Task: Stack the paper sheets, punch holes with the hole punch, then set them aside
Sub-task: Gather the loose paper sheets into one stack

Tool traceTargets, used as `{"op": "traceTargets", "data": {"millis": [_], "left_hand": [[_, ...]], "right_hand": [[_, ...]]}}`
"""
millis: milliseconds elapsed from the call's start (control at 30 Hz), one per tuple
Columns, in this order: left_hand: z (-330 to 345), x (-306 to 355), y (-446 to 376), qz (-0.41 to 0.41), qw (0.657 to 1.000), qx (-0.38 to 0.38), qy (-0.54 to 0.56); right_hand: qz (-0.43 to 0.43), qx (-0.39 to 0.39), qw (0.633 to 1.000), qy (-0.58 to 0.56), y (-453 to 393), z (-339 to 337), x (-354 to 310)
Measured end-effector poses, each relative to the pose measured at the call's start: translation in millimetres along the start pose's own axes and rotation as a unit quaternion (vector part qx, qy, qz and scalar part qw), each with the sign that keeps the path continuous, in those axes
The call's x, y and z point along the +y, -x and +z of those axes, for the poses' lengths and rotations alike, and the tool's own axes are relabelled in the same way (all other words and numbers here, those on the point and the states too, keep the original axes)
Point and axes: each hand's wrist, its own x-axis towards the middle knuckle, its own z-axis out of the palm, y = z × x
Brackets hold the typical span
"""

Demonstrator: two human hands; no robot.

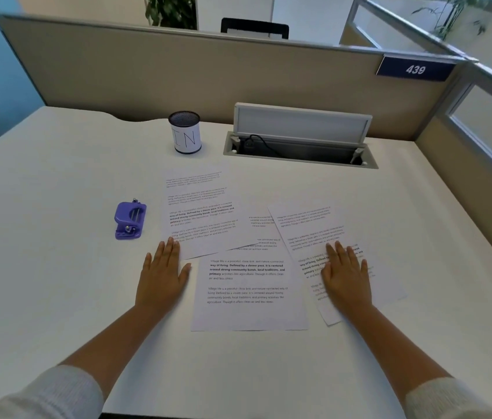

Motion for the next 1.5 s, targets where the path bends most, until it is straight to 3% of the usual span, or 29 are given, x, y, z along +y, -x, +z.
{"op": "traceTargets", "data": {"millis": [233, 333, 500, 1000, 1067, 1167, 1267, 1367, 1500], "left_hand": [[0.3, 0.9, -0.9, -0.007, 1.0, 0.004, 0.008], [-0.1, 1.3, -0.5, -0.005, 1.0, 0.008, 0.007], [-0.5, 1.9, -0.3, -0.004, 1.0, 0.009, 0.003], [-0.1, 0.7, -0.5, 0.008, 1.0, 0.007, 0.015], [-3.0, 1.6, -0.7, 0.045, 0.999, 0.023, 0.002], [-7.6, 18.2, -3.7, 0.179, 0.983, 0.035, -0.023], [-15.6, 58.1, -7.8, 0.22, 0.975, 0.011, 0.034], [-23.5, 102.8, -10.4, 0.169, 0.971, -0.012, 0.17], [-36.0, 140.3, -27.2, 0.107, 0.948, -0.16, 0.255]], "right_hand": [[0.001, -0.002, 1.0, -0.017, -8.5, -12.3, 7.3], [0.067, 0.022, 0.997, -0.04, -18.6, -24.8, 22.3], [0.19, -0.008, 0.977, -0.093, -32.1, -38.0, 40.5], [0.202, -0.08, 0.97, -0.111, -42.6, -49.2, 38.0], [0.189, -0.077, 0.967, -0.151, -41.0, -50.8, 38.1], [0.158, -0.038, 0.954, -0.252, -34.2, -51.0, 36.8], [0.125, 0.012, 0.934, -0.336, -24.1, -57.8, 31.9], [0.087, 0.041, 0.899, -0.427, -13.3, -74.0, 25.1], [0.039, 0.05, 0.854, -0.516, 0.0, -101.6, 10.3]]}}
